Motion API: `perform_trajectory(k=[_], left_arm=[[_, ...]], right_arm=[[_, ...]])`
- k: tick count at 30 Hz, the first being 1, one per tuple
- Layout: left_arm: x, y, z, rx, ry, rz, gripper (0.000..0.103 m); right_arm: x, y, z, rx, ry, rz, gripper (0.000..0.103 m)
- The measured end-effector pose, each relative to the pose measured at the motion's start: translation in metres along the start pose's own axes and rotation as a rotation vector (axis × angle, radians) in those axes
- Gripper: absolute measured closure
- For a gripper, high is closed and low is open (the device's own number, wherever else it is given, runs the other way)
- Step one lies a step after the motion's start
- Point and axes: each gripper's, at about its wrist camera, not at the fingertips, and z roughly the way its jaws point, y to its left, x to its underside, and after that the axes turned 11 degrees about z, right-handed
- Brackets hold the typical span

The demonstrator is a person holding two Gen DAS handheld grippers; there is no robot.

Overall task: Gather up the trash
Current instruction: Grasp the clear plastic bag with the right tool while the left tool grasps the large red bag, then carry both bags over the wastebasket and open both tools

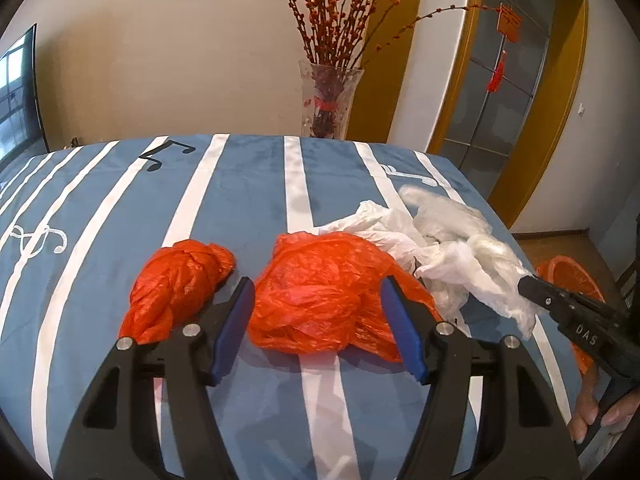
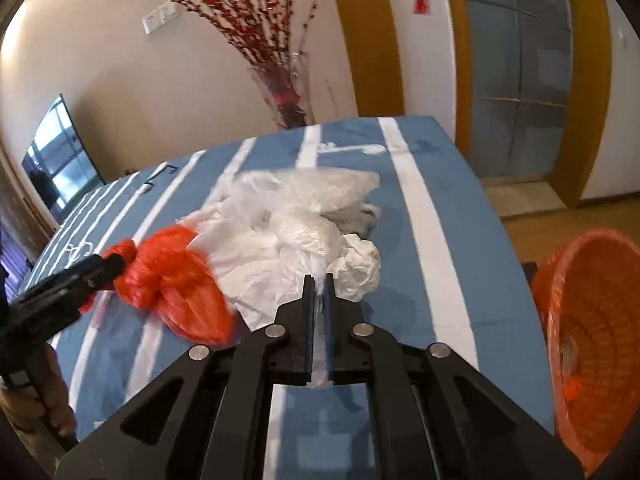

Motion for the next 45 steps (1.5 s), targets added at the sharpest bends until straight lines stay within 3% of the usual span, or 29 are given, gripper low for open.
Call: perform_trajectory(k=[2, 5, 8, 13, 14, 15, 16, 24, 30, 32, 34, 36, 37, 41, 45], left_arm=[[0.0, -0.002, 0.0, -0.001, 0.0, 0.002, 0.039], [0.0, -0.002, -0.001, 0.0, -0.002, -0.001, 0.039], [0.0, -0.001, 0.001, -0.002, -0.001, -0.004, 0.039], [0.002, -0.001, 0.004, 0.005, 0.014, -0.014, 0.039], [0.002, -0.001, 0.004, 0.005, 0.015, -0.013, 0.039], [0.002, -0.002, 0.004, 0.004, 0.016, -0.011, 0.039], [0.002, -0.001, 0.005, 0.004, 0.017, -0.01, 0.039], [0.003, 0.003, 0.011, 0.001, 0.03, -0.027, 0.039], [-0.002, 0.001, 0.024, 0.017, 0.048, -0.043, 0.039], [-0.004, -0.003, 0.031, 0.015, 0.057, -0.033, 0.03], [-0.003, -0.009, 0.041, -0.005, 0.087, -0.015, 0.03], [0.001, -0.013, 0.05, 0.001, 0.118, -0.005, 0.039], [0.004, -0.016, 0.053, 0.006, 0.129, 0.003, 0.054], [0.01, -0.02, 0.049, 0.021, 0.112, 0.025, 0.084], [0.009, -0.02, 0.031, 0.046, 0.076, 0.024, 0.09]], right_arm=[[-0.003, -0.002, -0.002, 0.001, -0.015, 0.012, 0.087], [-0.01, 0.0, -0.006, 0.006, -0.051, 0.015, 0.07], [-0.015, 0.001, 0.002, 0.014, -0.052, 0.015, 0.069], [-0.011, 0.004, 0.036, 0.063, 0.018, -0.002, 0.061], [-0.009, 0.005, 0.041, 0.064, 0.032, -0.01, 0.063], [-0.008, 0.006, 0.044, 0.066, 0.042, -0.018, 0.087], [-0.007, 0.004, 0.043, 0.068, 0.035, -0.014, 0.091], [-0.025, -0.019, -0.015, 0.01, -0.119, 0.064, 0.093], [-0.017, -0.029, -0.031, 0.01, -0.135, 0.074, 0.093], [-0.014, -0.033, -0.032, 0.014, -0.127, 0.074, 0.093], [-0.01, -0.036, -0.031, 0.019, -0.115, 0.079, 0.093], [-0.007, -0.038, -0.033, 0.023, -0.108, 0.085, 0.093], [-0.006, -0.04, -0.034, 0.024, -0.106, 0.087, 0.093], [-0.004, -0.047, -0.039, 0.023, -0.102, 0.106, 0.093], [-0.001, -0.051, -0.05, 0.014, -0.115, 0.112, 0.093]])
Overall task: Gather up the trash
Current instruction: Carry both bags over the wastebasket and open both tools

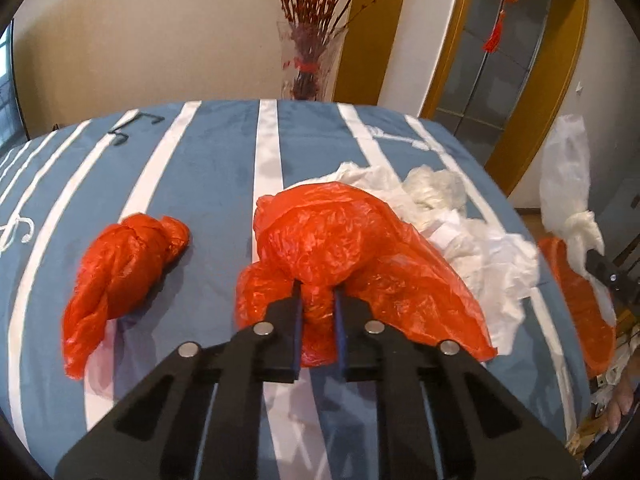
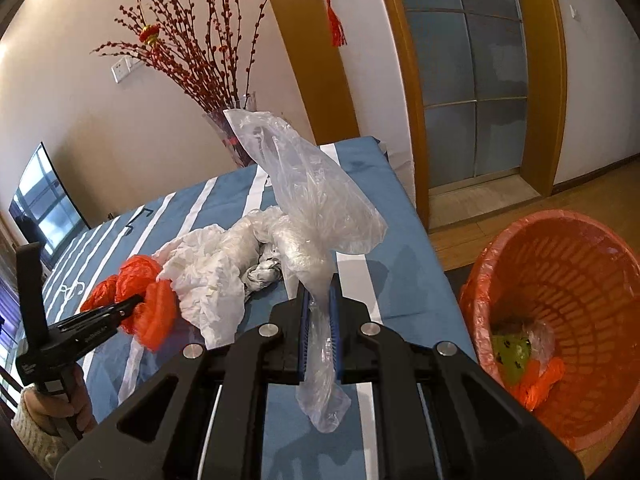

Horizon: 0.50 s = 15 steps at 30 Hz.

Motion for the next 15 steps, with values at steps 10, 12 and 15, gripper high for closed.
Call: perform_trajectory(k=[10, 12, 15], left_arm=[[-0.02, -0.02, -0.063, 0.015, -0.117, 0.003, 0.09], [-0.025, -0.031, -0.072, 0.027, -0.137, 0.016, 0.09], [-0.031, -0.059, -0.081, 0.065, -0.163, 0.053, 0.09]], right_arm=[[-0.006, -0.013, -0.039, -0.013, -0.067, 0.012, 0.093], [-0.007, -0.019, -0.045, -0.008, -0.08, 0.019, 0.093], [-0.009, -0.029, -0.054, 0.004, -0.096, 0.035, 0.093]])
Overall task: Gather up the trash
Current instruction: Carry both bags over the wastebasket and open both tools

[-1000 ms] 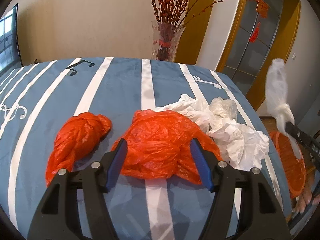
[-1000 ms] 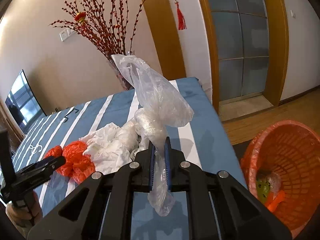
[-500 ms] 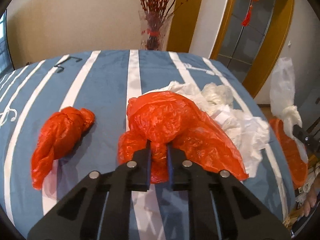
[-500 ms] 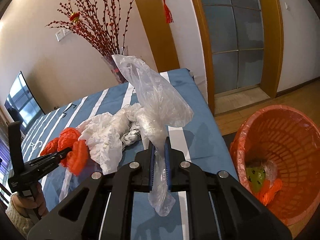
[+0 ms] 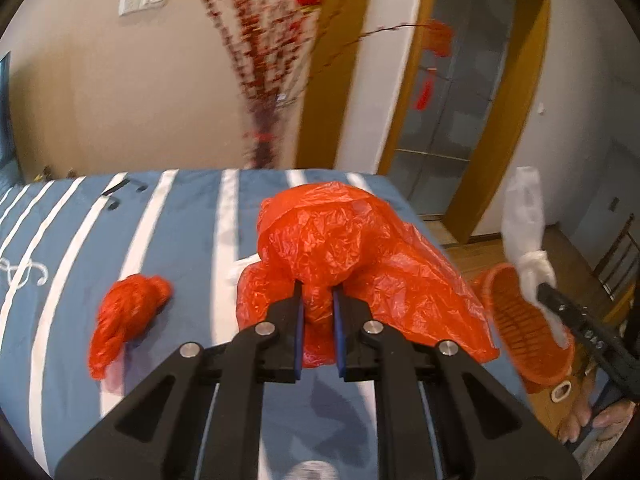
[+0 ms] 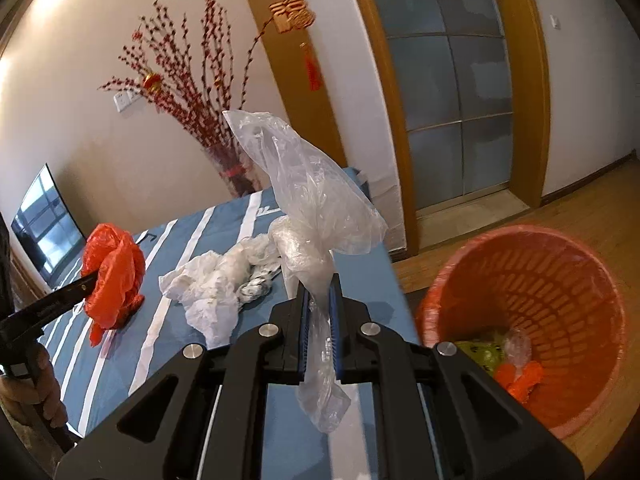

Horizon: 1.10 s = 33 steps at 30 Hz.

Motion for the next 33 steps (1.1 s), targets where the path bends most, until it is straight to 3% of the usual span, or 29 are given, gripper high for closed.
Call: perform_trajectory(k=[6, 19, 33], left_arm=[[-0.011, -0.054, 0.006, 0.1, -0.009, 0.055, 0.09], [-0.02, -0.189, 0.048, 0.341, 0.049, 0.136, 0.09], [-0.017, -0.242, 0.093, 0.433, 0.114, 0.17, 0.089]], right_arm=[[-0.007, -0.033, -0.018, 0.052, -0.034, 0.054, 0.093], [-0.016, -0.112, -0.054, 0.189, -0.097, 0.196, 0.093], [-0.018, -0.163, -0.056, 0.22, -0.099, 0.29, 0.093]])
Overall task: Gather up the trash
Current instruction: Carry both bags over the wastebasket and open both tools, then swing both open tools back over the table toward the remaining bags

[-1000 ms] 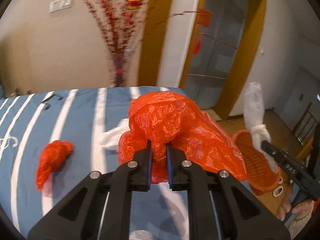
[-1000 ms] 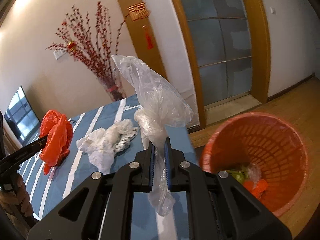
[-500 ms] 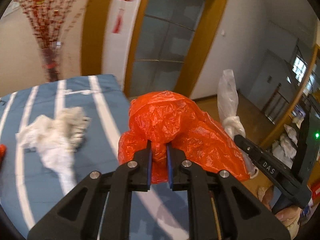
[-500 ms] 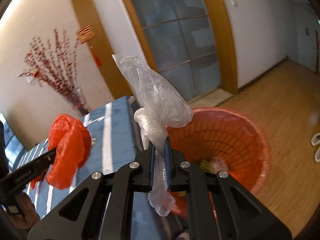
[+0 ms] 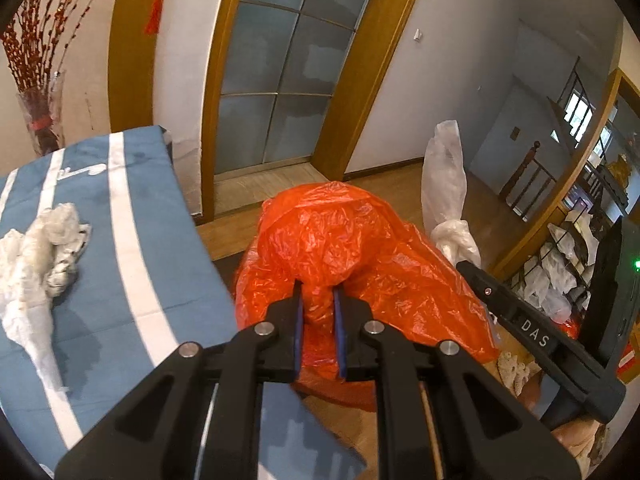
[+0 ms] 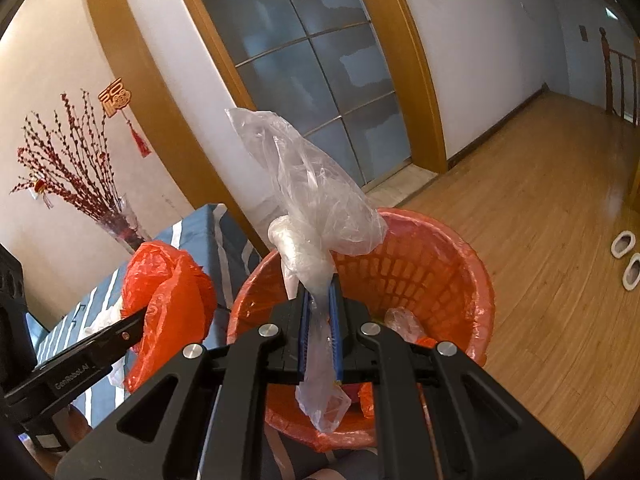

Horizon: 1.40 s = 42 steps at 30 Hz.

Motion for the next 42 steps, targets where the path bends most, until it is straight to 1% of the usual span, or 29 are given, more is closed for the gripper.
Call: perform_trajectory(k=[3, 6, 7, 8, 9, 11, 16, 20, 24, 27, 36, 42], left_arm=[[-0.001, -0.005, 0.009, 0.014, 0.006, -0.001, 0.088], [0.0, -0.007, 0.018, 0.014, 0.019, -0.008, 0.083], [0.001, -0.006, 0.022, 0.017, 0.025, -0.013, 0.078], [0.001, -0.005, 0.026, 0.018, 0.032, -0.019, 0.072], [0.002, -0.005, 0.028, 0.018, 0.036, -0.025, 0.07], [0.006, 0.0, 0.033, 0.018, 0.049, -0.039, 0.066], [0.017, 0.015, 0.027, -0.023, 0.057, -0.044, 0.062], [0.026, 0.027, 0.008, -0.08, 0.04, -0.031, 0.058], [0.036, 0.039, -0.018, -0.146, 0.011, -0.014, 0.056], [0.042, 0.049, -0.036, -0.178, -0.007, -0.021, 0.054], [0.063, 0.1, -0.099, -0.295, -0.07, -0.082, 0.052], [0.085, 0.144, -0.137, -0.419, -0.083, -0.134, 0.051]], right_arm=[[-0.002, -0.001, 0.002, -0.002, -0.001, 0.008, 0.093], [-0.004, -0.006, 0.004, 0.0, -0.002, 0.019, 0.089], [-0.004, -0.007, 0.005, 0.005, -0.003, 0.021, 0.087], [-0.004, -0.007, 0.006, 0.008, -0.004, 0.022, 0.079], [-0.003, -0.009, 0.007, 0.013, -0.006, 0.025, 0.071], [-0.002, -0.011, 0.008, 0.019, -0.005, 0.031, 0.066], [0.001, -0.013, 0.006, 0.044, -0.011, 0.032, 0.065], [0.003, -0.007, 0.003, 0.06, -0.026, 0.015, 0.057], [0.01, 0.01, 0.003, 0.052, -0.024, -0.039, 0.057], [0.014, 0.022, 0.003, 0.039, -0.02, -0.074, 0.057], [0.039, 0.073, 0.015, -0.056, 0.047, -0.165, 0.057], [0.063, 0.116, 0.023, -0.132, 0.106, -0.235, 0.057]])
